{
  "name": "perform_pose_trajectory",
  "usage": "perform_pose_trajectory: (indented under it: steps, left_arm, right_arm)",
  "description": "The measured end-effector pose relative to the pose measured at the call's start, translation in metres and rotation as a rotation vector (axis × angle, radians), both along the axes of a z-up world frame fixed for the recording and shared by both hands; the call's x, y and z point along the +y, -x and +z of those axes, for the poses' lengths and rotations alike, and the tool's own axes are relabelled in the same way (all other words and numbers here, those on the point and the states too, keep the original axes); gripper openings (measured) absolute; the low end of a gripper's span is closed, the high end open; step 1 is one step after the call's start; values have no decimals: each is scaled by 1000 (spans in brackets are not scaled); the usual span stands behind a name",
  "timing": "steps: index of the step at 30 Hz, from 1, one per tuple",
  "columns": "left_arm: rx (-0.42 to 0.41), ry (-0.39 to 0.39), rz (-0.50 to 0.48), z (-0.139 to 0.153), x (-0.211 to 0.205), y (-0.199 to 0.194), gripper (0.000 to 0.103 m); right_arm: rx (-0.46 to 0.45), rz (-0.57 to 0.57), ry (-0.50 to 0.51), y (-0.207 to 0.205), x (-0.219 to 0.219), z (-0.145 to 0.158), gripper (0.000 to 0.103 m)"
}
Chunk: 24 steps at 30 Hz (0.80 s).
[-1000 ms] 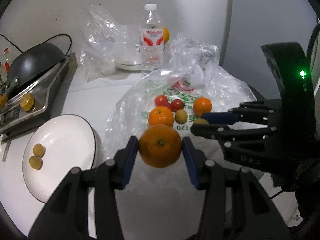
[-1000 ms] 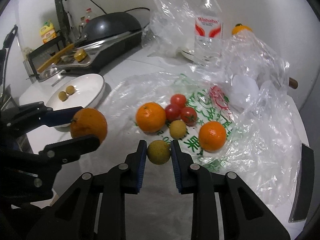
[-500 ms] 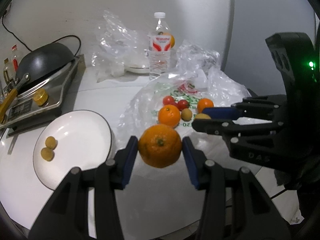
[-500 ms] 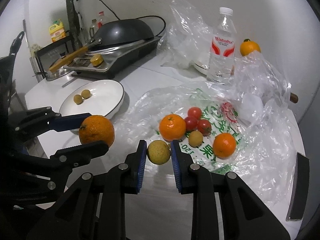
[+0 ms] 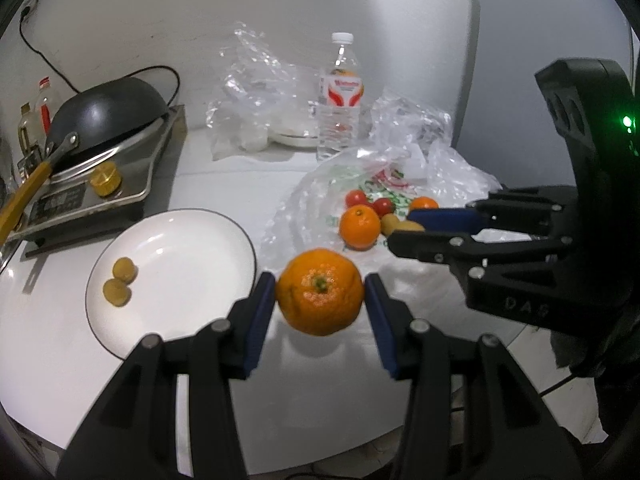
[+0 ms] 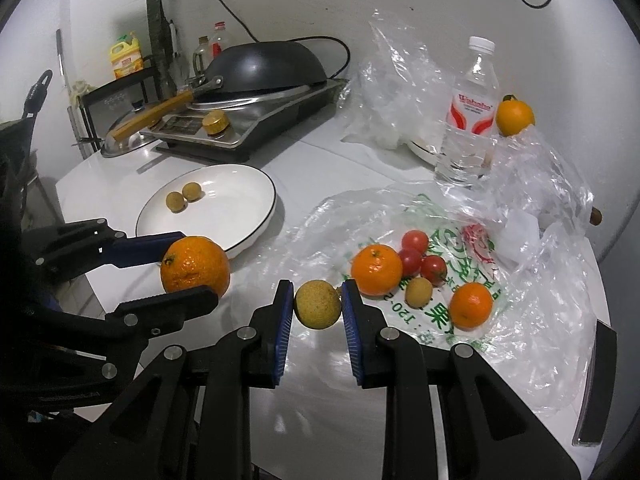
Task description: Organize fruits
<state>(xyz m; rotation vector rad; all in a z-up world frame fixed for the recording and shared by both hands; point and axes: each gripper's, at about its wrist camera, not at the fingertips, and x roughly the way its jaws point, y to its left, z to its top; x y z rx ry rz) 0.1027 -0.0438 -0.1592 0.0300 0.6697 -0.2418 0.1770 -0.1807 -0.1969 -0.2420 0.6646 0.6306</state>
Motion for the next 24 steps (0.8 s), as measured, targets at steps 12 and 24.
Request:
perform_pose_trajectory:
  steps: [12, 24]
  left_arm:
    - [-5, 6, 44, -1, 28, 6, 47]
    - [-17, -28, 94, -6, 48, 5, 47]
  right_arm:
    - [-8, 30, 13, 2, 25, 4, 26]
    - [-4, 61, 30, 0, 48, 4, 26]
